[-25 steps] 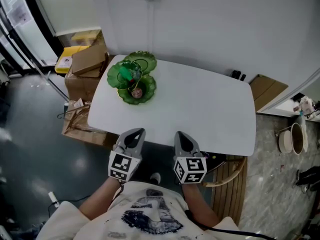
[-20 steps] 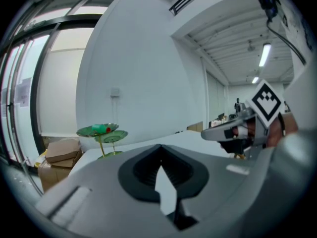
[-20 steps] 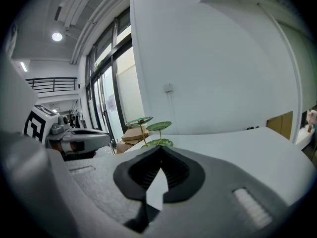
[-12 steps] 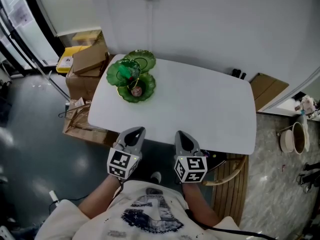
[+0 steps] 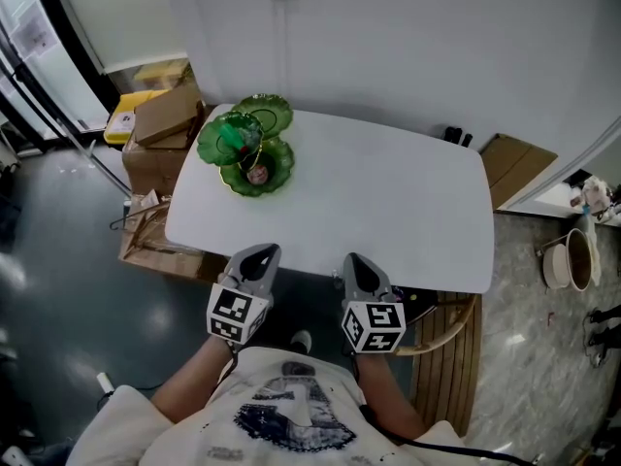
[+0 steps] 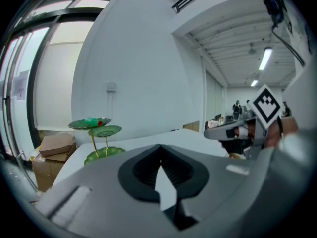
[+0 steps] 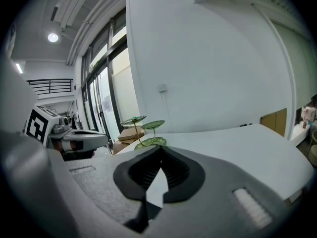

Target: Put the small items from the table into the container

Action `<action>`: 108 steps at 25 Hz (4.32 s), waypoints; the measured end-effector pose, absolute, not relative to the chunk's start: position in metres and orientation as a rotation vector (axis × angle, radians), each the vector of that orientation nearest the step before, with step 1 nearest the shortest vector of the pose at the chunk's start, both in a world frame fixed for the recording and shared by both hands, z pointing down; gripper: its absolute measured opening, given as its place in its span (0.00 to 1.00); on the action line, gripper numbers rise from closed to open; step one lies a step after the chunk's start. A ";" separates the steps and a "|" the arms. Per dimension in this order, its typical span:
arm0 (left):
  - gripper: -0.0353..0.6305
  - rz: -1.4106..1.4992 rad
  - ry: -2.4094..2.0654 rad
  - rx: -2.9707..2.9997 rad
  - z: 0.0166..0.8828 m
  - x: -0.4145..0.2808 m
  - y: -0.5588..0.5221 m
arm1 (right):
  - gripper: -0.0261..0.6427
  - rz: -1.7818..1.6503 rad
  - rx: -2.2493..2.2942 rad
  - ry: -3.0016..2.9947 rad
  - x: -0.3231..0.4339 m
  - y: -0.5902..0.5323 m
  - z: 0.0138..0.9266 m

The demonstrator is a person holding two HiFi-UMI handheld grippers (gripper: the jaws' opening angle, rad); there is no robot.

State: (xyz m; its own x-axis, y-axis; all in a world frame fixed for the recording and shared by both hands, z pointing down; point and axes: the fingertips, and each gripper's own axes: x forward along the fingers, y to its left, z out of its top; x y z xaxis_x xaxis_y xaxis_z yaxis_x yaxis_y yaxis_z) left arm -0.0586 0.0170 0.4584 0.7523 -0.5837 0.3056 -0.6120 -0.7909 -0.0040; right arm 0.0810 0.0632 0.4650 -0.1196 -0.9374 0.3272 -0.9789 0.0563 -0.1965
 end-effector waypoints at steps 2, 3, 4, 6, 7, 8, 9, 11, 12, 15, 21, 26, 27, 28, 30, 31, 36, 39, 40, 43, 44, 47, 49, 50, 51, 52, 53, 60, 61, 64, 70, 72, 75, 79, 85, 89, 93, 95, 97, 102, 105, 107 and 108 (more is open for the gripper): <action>0.03 0.455 -0.964 2.850 0.461 -0.055 0.021 | 0.04 0.579 2.023 -2.176 0.091 0.071 0.469; 0.03 0.463 -0.956 2.851 0.463 -0.053 0.023 | 0.04 0.585 2.030 -2.163 0.096 0.074 0.471; 0.03 0.476 -0.942 2.852 0.466 -0.050 0.026 | 0.04 0.589 2.037 -2.150 0.100 0.077 0.473; 0.03 0.510 -0.907 2.859 0.473 -0.043 0.032 | 0.04 0.598 2.056 -2.125 0.109 0.083 0.478; 0.03 0.522 -0.889 2.863 0.477 -0.039 0.035 | 0.04 0.605 2.067 -2.112 0.113 0.086 0.480; 0.03 0.533 -0.871 2.868 0.480 -0.034 0.038 | 0.04 0.615 2.076 -2.100 0.117 0.089 0.482; 0.03 0.543 -0.852 2.873 0.482 -0.030 0.042 | 0.04 0.626 2.085 -2.088 0.120 0.092 0.485; 0.03 0.563 -0.805 2.885 0.487 -0.021 0.048 | 0.04 0.645 2.101 -2.067 0.125 0.097 0.489; 0.03 0.572 -0.778 2.889 0.490 -0.018 0.050 | 0.04 0.651 2.109 -2.057 0.127 0.098 0.490; 0.03 0.601 -0.708 2.891 0.499 -0.006 0.053 | 0.04 0.669 2.135 -2.028 0.133 0.102 0.495; 0.04 0.668 -0.551 2.887 0.522 0.023 0.060 | 0.04 0.698 2.190 -1.951 0.148 0.116 0.507; 0.04 0.731 -0.438 2.877 0.542 0.049 0.066 | 0.04 0.726 2.224 -1.886 0.163 0.129 0.517; 0.04 0.744 -0.406 2.872 0.547 0.054 0.068 | 0.04 0.732 2.230 -1.873 0.165 0.131 0.520; 0.04 0.757 -0.374 2.864 0.552 0.059 0.070 | 0.04 0.737 2.233 -1.862 0.167 0.134 0.522; 0.06 0.780 -0.324 2.849 0.562 0.067 0.073 | 0.04 0.750 2.235 -1.843 0.170 0.139 0.527; 0.07 0.790 -0.308 2.845 0.567 0.071 0.074 | 0.04 0.759 2.235 -1.834 0.171 0.141 0.531; 0.17 0.810 -0.249 2.829 0.591 0.092 0.076 | 0.04 0.801 2.234 -1.793 0.178 0.148 0.546; 0.25 0.851 -0.227 2.800 0.610 0.099 0.077 | 0.04 0.819 2.226 -1.779 0.179 0.148 0.555; 0.28 0.870 -0.221 2.786 0.616 0.101 0.078 | 0.04 0.826 2.223 -1.774 0.180 0.148 0.558; 0.36 0.925 -0.192 2.733 0.632 0.106 0.080 | 0.04 0.850 2.217 -1.752 0.184 0.148 0.565; 0.39 0.938 -0.180 2.717 0.638 0.108 0.081 | 0.04 0.860 2.216 -1.743 0.186 0.148 0.568; 0.47 0.961 -0.141 2.678 0.652 0.115 0.085 | 0.04 0.889 2.213 -1.718 0.193 0.148 0.575; 0.50 0.973 -0.128 2.665 0.658 0.119 0.085 | 0.04 0.904 2.208 -1.710 0.195 0.146 0.580; 0.50 0.981 -0.125 2.661 0.661 0.121 0.085 | 0.04 0.910 2.206 -1.707 0.196 0.144 0.582; 0.50 0.989 -0.123 2.659 0.664 0.122 0.084 | 0.04 0.917 2.204 -1.706 0.196 0.142 0.584; 0.50 0.998 -0.122 2.657 0.667 0.123 0.083 | 0.04 0.923 2.202 -1.706 0.196 0.140 0.587; 0.50 1.008 -0.121 2.654 0.670 0.124 0.082 | 0.04 0.929 2.200 -1.706 0.196 0.137 0.589; 0.50 1.115 -0.089 2.631 0.696 0.129 0.079 | 0.04 0.947 2.189 -1.704 0.198 0.125 0.596; 0.50 1.124 -0.079 2.626 0.700 0.130 0.081 | 0.04 0.950 2.190 -1.700 0.199 0.126 0.597; 0.49 1.142 -0.058 2.619 0.706 0.134 0.084 | 0.04 0.963 2.195 -1.683 0.203 0.128 0.599; 0.47 1.187 -0.075 2.613 0.718 0.133 0.082 | 0.04 0.981 2.205 -1.665 0.208 0.127 0.604; 0.44 1.206 -0.093 2.602 0.726 0.129 0.081 | 0.04 0.988 2.215 -1.657 0.210 0.127 0.605; 0.41 1.224 -0.093 2.598 0.731 0.128 0.081 | 0.04 0.991 2.220 -1.650 0.212 0.127 0.606; 0.35 1.225 -0.118 2.608 0.732 0.127 0.078 | 0.04 1.003 2.221 -1.648 0.213 0.130 0.607; 0.33 1.222 -0.134 2.636 0.734 0.127 0.077 | 0.04 1.003 2.214 -1.656 0.211 0.129 0.607; 0.33 1.215 -0.133 2.647 0.732 0.126 0.077 | 0.04 0.998 2.217 -1.663 0.210 0.133 0.604; 0.33 1.181 -0.127 2.672 0.723 0.128 0.080 | 0.04 1.002 2.219 -1.664 0.209 0.141 0.603; 0.32 1.166 -0.135 2.678 0.718 0.128 0.081 | 0.04 1.001 2.221 -1.668 0.208 0.144 0.601; 0.32 1.160 -0.154 2.681 0.714 0.126 0.082 | 0.04 0.995 2.218 -1.678 0.206 0.147 0.597; 0.32 1.136 -0.206 2.702 0.704 0.120 0.074 | 0.04 0.977 2.206 -1.712 0.200 0.149 0.592; 0.32 1.117 -0.235 2.706 0.700 0.115 0.068 | 0.04 0.975 2.197 -1.724 0.196 0.150 0.590; 0.32 1.106 -0.253 2.712 0.693 0.113 0.062 | 0.04 0.977 2.197 -1.729 0.195 0.151 0.588; 0.32 1.101 -0.266 2.713 0.689 0.111 0.060 | 0.04 0.978 2.199 -1.731 0.195 0.151 0.587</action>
State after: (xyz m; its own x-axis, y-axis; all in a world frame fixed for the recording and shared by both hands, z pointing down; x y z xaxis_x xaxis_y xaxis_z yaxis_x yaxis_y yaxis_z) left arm 0.1114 0.0596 0.6895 0.7059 -0.0904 0.7025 -0.2405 -0.9635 0.1177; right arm 0.1953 0.1513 0.5873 0.1079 -0.8013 0.5885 -0.9177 -0.3080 -0.2511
